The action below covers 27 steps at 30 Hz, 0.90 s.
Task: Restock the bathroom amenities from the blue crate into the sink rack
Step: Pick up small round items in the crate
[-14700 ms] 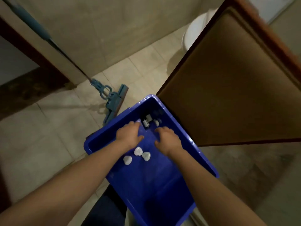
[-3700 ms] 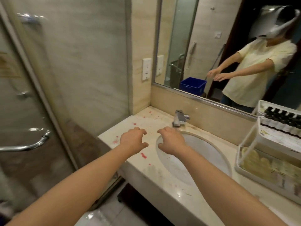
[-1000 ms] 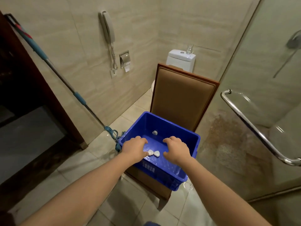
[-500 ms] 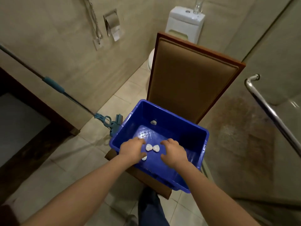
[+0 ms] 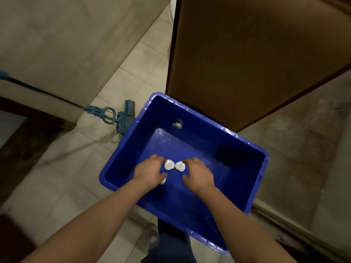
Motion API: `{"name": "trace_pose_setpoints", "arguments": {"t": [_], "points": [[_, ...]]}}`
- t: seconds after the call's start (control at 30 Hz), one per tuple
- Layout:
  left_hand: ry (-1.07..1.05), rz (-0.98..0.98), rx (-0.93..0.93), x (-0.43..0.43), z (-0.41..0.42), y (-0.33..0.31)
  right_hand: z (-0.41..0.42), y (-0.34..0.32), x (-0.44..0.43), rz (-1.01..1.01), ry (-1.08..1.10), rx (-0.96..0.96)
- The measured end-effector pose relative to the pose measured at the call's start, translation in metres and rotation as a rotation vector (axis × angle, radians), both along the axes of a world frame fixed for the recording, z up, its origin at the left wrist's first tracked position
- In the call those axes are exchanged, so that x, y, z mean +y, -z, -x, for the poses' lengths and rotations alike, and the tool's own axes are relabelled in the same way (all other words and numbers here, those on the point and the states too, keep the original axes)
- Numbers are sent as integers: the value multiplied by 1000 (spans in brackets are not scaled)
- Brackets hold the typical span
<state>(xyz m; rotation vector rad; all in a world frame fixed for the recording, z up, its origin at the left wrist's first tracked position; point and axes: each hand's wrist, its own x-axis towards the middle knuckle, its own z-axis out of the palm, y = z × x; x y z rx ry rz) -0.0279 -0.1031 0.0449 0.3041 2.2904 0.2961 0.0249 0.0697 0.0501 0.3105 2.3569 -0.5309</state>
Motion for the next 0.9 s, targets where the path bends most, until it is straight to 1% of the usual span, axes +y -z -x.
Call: {"name": "trace_pose_setpoints", "arguments": {"t": [0.17, 0.4, 0.53, 0.63, 0.77, 0.9], "points": [[-10, -5, -58, 12, 11, 43, 15, 47, -2, 36, 18, -41], [68, -39, -119, 22, 14, 92, 21, 93, 3, 57, -39, -82], [133, -17, -52, 27, 14, 109, 21, 111, 3, 52, -76, -30], [140, 0, 19, 29, 14, 117, 23, 119, 1, 22, -87, 13], [67, 8, 52, 31, 15, 120, 24, 125, 1, 12, -44, 7], [-34, 66, 82, 32, 21, 120, 25, 126, 2, -30, 39, -26]]}}
